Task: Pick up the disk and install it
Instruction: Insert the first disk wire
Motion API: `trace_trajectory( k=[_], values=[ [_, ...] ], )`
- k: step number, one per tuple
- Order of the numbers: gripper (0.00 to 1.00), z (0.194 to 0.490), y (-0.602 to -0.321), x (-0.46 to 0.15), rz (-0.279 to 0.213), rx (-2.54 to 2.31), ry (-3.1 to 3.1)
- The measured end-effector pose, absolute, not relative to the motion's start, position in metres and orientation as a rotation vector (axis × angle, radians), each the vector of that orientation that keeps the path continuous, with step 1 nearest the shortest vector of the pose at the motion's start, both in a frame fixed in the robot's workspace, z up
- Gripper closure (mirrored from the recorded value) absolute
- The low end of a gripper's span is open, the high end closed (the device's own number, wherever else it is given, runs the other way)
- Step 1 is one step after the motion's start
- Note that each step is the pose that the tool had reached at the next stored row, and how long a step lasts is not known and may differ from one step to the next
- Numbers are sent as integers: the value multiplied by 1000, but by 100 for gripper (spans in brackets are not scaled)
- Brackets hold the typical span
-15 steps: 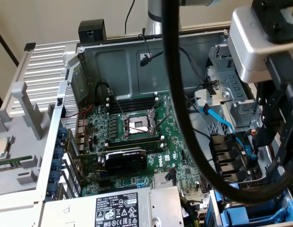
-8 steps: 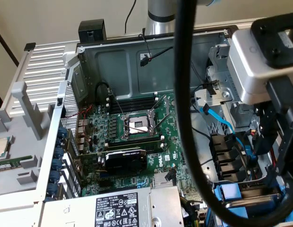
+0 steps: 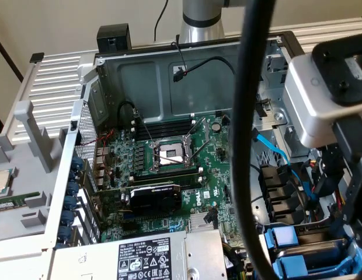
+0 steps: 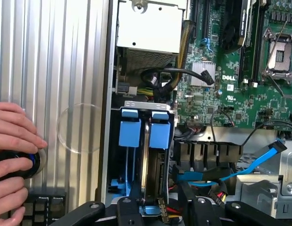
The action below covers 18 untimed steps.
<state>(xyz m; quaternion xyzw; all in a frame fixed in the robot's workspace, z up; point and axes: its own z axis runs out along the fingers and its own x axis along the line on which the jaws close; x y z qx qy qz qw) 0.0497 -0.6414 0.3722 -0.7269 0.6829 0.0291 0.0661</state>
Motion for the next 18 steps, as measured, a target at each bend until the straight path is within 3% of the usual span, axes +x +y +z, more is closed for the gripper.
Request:
trace_trajectory(
  k=[18],
  values=[
    [56, 362, -645, 53, 82, -2246, 1958]
  ],
)
